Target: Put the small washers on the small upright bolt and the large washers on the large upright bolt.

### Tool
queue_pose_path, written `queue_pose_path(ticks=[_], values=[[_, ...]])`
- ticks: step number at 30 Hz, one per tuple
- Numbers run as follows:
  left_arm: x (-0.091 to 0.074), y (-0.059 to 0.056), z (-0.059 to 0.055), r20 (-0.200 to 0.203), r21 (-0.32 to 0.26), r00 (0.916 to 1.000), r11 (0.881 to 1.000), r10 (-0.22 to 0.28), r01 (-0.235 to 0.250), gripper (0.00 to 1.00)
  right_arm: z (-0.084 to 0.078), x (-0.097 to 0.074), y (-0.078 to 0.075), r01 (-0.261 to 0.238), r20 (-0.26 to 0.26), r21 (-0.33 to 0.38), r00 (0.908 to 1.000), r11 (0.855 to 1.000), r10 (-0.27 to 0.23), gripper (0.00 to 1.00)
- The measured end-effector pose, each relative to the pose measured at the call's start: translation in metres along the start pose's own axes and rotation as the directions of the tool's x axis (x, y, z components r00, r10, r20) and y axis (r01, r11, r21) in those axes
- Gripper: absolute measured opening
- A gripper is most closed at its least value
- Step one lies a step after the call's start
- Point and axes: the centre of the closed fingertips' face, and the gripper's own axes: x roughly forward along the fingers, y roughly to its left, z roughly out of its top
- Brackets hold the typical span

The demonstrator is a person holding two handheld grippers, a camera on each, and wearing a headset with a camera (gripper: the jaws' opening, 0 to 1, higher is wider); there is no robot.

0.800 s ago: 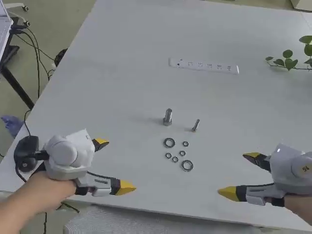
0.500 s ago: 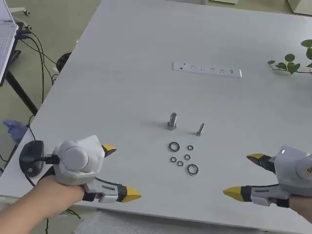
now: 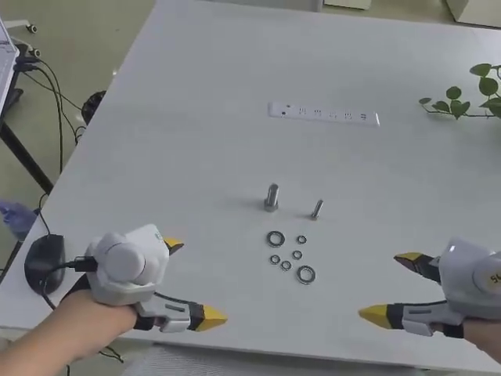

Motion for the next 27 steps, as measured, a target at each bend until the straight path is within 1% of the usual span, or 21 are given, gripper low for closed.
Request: queue_pose_path(ticks=[1, 4, 6, 8, 10, 12, 13, 14, 16, 17, 18, 21, 23, 24, 27], values=[[0.001, -0.001, -0.001, -0.005, -0.002, 1.0, 1.0, -0.006, 0.006, 0.89, 0.0, 0.0, 0.0, -0.003, -0.003, -0.003, 1.0, 1.0, 0.003, 0.8], [0.002, 0.001, -0.003, -0.018, 0.009, 0.9998, 1.0, -0.004, 0.004, 0.9, -0.001, 0.001, 0.0, -0.011, -0.025, -0.017, 0.9996, 1.0, 0.011, 0.79], [0.001, 0.003, -0.001, -0.01, 0.005, 1.0, 1.0, 0.0, 0.0, 0.9, 0.003, 0.001, 0.001, -0.018, -0.031, -0.017, 0.9994, 1.0, 0.018, 0.77], [0.001, 0.004, 0.0, -0.007, 0.005, 1.0, 1.0, 0.001, -0.001, 0.9, 0.008, 0.002, -0.001, -0.016, -0.035, -0.021, 0.9993, 1.0, 0.015, 0.77], [0.001, 0.006, 0.001, -0.007, 0.006, 1.0, 1.0, 0.004, -0.004, 0.9, 0.012, 0.003, -0.001, -0.02, -0.031, -0.024, 0.9993, 1.0, 0.019, 0.77], [0.0, 0.006, -0.001, -0.014, -0.007, 0.9999, 1.0, 0.009, -0.009, 0.91, 0.015, 0.006, -0.001, -0.029, -0.035, -0.034, 0.999, 0.999, 0.028, 0.77], [-0.001, 0.005, 0.0, -0.013, -0.037, 0.9999, 0.999, 0.005, -0.006, 0.91, 0.016, 0.007, -0.001, -0.036, -0.044, -0.046, 0.9985, 0.998, 0.034, 0.77], [-0.002, 0.004, 0.001, -0.006, -0.05, 1.0, 0.999, 0.001, -0.002, 0.91, 0.016, 0.008, -0.002, -0.034, -0.049, -0.059, 0.9983, 0.998, 0.032, 0.77], [-0.003, 0.003, 0.003, 0.001, -0.04, 1.0, 0.999, 0.003, -0.003, 0.91, 0.016, 0.01, -0.002, -0.048, -0.07, -0.073, 0.9966, 0.996, 0.043, 0.75], [-0.003, 0.002, 0.002, -0.014, -0.015, 0.9999, 1.0, 0.008, -0.008, 0.91, 0.015, 0.011, -0.002, -0.056, -0.084, -0.076, 0.9952, 0.996, 0.049, 0.73], [-0.004, 0.001, 0.001, -0.021, -0.002, 0.9997, 1.0, 0.01, -0.01, 0.91, 0.016, 0.011, -0.001, -0.058, -0.088, -0.08, 0.9948, 0.995, 0.051, 0.71], [-0.003, 0.001, 0.001, -0.019, -0.007, 0.9998, 1.0, 0.007, -0.007, 0.91, 0.022, 0.014, 0.002, -0.066, -0.088, -0.094, 0.9944, 0.993, 0.058, 0.71], [-0.002, 0.002, 0.002, -0.011, -0.012, 0.9999, 1.0, 0.007, -0.007, 0.9, 0.026, 0.016, 0.004, -0.075, -0.098, -0.103, 0.9931, 0.992, 0.065, 0.69], [-0.002, 0.001, 0.002, -0.009, -0.014, 0.9999, 1.0, 0.007, -0.007, 0.9, 0.026, 0.017, 0.002, -0.079, -0.102, -0.112, 0.9925, 0.991, 0.067, 0.68], [-0.001, 0.0, 0.002, -0.01, -0.018, 0.9999, 1.0, 0.003, -0.004, 0.89, 0.029, 0.021, 0.004, -0.09, -0.114, -0.132, 0.9906, 0.987, 0.075, 0.67]])
